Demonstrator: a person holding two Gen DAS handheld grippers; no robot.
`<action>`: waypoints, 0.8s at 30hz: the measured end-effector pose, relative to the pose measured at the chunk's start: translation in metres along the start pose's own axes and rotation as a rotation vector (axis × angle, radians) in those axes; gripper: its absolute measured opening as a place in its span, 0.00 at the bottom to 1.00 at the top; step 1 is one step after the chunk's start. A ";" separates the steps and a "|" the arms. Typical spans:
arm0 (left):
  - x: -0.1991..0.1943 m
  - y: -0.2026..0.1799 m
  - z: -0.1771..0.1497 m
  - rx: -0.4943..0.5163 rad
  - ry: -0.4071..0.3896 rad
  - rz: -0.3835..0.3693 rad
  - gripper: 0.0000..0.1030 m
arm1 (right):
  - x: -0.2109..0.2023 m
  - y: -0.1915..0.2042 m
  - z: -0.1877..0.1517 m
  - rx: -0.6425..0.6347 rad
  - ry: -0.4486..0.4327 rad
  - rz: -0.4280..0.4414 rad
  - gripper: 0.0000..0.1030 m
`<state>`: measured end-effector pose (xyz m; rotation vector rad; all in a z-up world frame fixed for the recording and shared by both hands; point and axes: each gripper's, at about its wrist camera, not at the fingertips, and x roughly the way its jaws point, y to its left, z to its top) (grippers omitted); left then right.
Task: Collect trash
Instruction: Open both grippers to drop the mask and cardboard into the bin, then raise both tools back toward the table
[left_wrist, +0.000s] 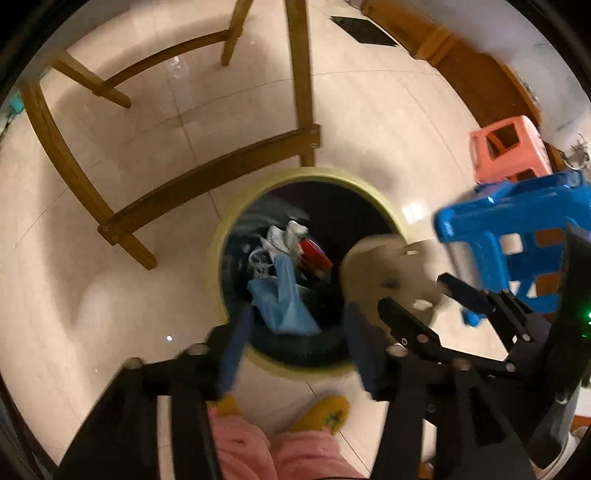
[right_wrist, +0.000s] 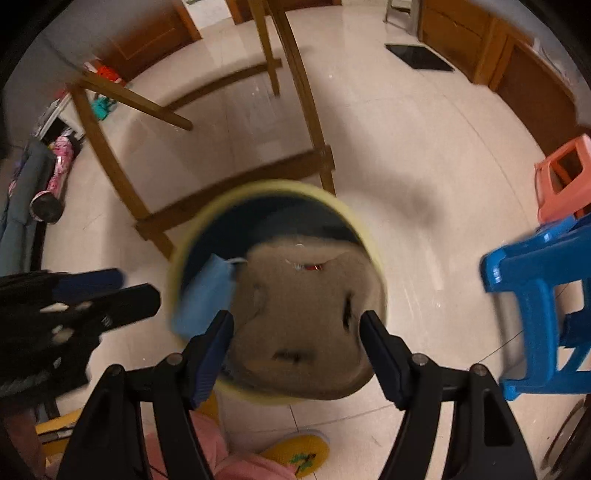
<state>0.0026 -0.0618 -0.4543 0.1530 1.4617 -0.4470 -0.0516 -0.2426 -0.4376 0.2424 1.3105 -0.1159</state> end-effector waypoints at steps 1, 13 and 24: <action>0.005 0.003 -0.001 0.001 -0.004 0.014 0.56 | 0.010 -0.001 -0.001 0.008 -0.001 0.000 0.69; 0.017 0.032 -0.009 -0.084 -0.037 0.068 0.73 | 0.030 -0.003 -0.003 0.058 -0.017 0.009 0.71; -0.085 0.010 -0.023 -0.089 -0.034 0.029 0.74 | -0.059 0.009 0.018 0.065 -0.035 -0.019 0.71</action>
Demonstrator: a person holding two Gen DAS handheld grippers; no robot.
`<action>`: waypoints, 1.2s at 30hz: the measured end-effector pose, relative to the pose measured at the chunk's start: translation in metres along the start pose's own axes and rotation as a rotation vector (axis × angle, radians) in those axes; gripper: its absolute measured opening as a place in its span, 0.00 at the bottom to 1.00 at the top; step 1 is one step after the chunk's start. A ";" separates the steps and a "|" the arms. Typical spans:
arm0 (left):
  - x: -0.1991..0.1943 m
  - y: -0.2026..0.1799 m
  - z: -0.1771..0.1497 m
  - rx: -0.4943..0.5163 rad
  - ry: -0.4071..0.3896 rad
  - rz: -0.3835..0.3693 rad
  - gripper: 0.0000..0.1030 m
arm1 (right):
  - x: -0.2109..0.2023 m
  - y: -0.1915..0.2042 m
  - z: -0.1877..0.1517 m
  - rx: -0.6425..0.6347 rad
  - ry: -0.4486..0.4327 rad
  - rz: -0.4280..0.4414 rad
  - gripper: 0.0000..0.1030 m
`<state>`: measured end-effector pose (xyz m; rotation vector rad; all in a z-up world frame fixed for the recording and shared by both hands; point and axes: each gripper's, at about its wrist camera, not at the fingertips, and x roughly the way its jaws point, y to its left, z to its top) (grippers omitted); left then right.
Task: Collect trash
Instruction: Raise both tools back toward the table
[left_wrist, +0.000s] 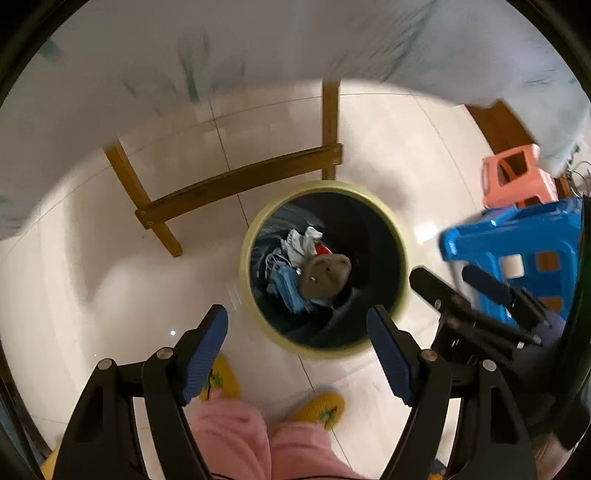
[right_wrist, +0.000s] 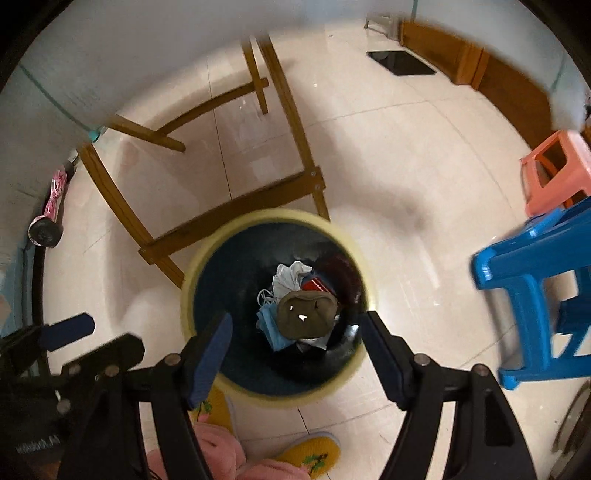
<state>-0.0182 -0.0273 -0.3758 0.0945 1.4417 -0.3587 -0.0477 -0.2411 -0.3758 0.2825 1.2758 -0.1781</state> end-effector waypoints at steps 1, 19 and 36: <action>-0.012 -0.002 -0.001 0.006 0.000 -0.002 0.74 | -0.014 0.001 0.002 0.008 -0.005 0.005 0.71; -0.312 -0.001 0.000 0.001 -0.218 -0.031 0.74 | -0.290 0.041 0.031 -0.078 -0.134 0.062 0.70; -0.465 0.019 0.035 -0.050 -0.473 0.092 0.74 | -0.420 0.094 0.100 -0.252 -0.369 0.104 0.70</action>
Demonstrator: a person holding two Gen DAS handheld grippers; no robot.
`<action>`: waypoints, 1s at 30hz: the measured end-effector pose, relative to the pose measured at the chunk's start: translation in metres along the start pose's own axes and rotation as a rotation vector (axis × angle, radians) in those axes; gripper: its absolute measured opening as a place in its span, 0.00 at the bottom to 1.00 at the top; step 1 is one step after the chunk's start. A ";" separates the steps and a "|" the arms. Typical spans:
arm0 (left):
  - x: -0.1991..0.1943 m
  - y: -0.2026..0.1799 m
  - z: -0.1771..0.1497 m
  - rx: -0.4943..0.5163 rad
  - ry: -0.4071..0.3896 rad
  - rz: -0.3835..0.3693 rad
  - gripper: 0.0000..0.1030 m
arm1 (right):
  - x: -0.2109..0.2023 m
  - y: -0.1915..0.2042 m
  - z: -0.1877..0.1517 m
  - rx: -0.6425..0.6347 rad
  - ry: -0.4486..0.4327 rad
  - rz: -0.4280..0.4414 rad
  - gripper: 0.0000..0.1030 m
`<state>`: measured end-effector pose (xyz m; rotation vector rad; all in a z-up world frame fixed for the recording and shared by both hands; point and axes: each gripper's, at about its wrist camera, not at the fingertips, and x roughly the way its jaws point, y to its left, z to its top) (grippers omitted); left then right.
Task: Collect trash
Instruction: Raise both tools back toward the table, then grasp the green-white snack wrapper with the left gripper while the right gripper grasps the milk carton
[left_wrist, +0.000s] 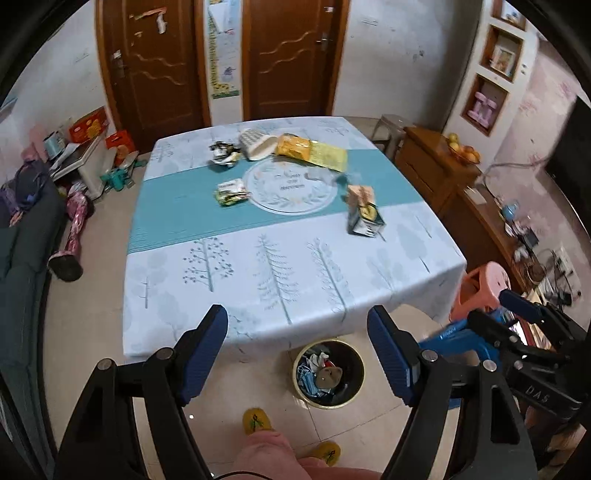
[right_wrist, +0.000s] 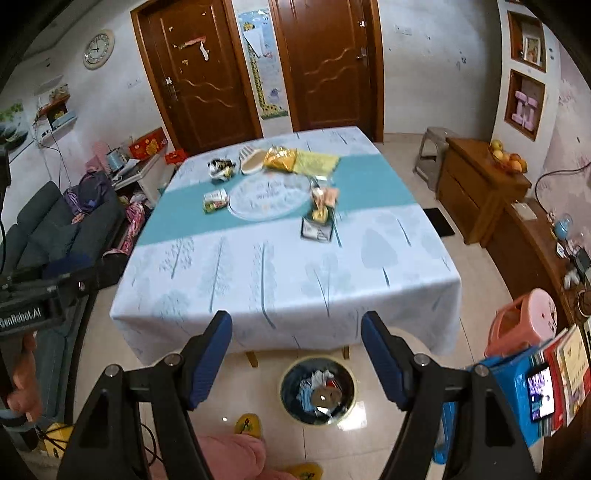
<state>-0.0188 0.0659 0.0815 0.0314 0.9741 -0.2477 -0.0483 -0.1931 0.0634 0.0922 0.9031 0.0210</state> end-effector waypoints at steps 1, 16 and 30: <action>0.002 0.005 0.004 -0.012 0.000 0.002 0.74 | 0.002 0.001 0.005 -0.003 0.000 0.000 0.70; 0.106 0.071 0.105 0.013 0.097 -0.037 0.74 | 0.092 0.017 0.091 0.085 0.072 -0.050 0.70; 0.231 0.135 0.185 0.054 0.323 -0.129 0.74 | 0.232 -0.036 0.148 0.312 0.244 -0.215 0.70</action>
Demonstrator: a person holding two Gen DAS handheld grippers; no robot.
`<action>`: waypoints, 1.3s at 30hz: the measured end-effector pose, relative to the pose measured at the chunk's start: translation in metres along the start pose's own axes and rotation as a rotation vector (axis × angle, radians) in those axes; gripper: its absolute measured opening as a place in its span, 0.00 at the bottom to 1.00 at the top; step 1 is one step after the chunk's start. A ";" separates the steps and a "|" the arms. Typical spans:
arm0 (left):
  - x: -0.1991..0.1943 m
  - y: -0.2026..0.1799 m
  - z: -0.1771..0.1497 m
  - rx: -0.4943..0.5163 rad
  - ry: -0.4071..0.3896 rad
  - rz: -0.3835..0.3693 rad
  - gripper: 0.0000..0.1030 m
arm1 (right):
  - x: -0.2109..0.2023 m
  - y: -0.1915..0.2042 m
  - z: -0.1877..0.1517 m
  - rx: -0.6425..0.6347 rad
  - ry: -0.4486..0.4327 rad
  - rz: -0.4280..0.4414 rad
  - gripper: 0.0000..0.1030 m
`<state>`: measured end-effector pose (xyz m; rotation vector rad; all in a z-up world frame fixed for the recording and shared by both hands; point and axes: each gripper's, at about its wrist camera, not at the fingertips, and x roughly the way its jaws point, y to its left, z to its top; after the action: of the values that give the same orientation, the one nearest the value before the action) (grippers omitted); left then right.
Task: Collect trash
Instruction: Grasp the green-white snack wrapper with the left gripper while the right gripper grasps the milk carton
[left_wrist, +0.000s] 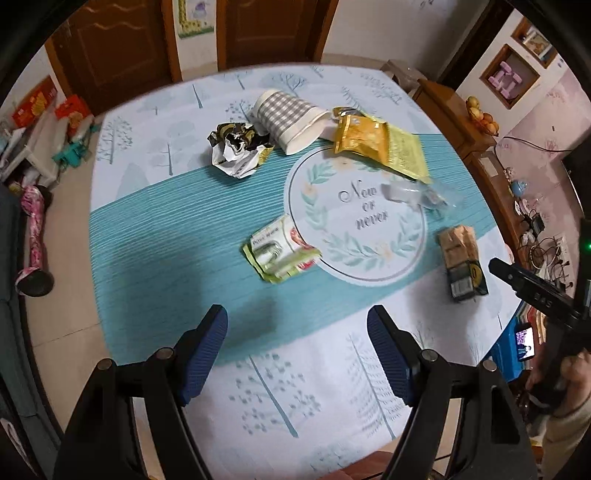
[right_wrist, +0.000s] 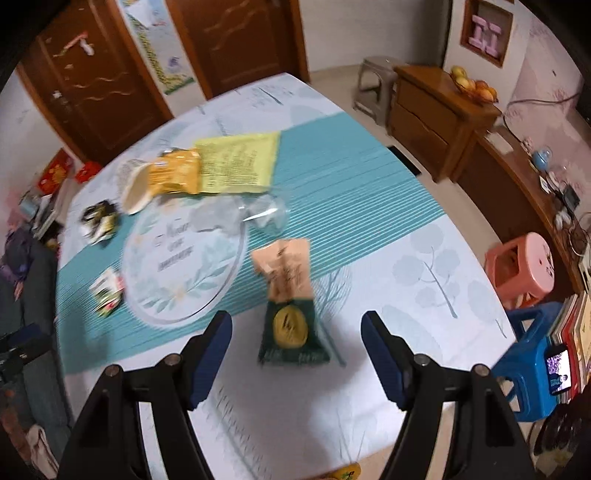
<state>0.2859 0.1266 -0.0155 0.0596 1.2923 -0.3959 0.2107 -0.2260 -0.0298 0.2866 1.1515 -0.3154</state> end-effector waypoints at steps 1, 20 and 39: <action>0.006 0.004 0.006 0.008 0.016 -0.007 0.74 | 0.008 0.000 0.004 0.009 0.013 -0.008 0.70; 0.084 -0.003 0.039 0.331 0.167 -0.015 0.88 | 0.070 0.027 -0.005 0.036 0.152 -0.033 0.41; 0.126 -0.010 0.061 0.396 0.225 0.047 0.34 | 0.051 0.063 -0.035 0.042 0.145 0.059 0.40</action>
<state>0.3660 0.0692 -0.1150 0.4790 1.4140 -0.6130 0.2247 -0.1601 -0.0863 0.3841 1.2782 -0.2704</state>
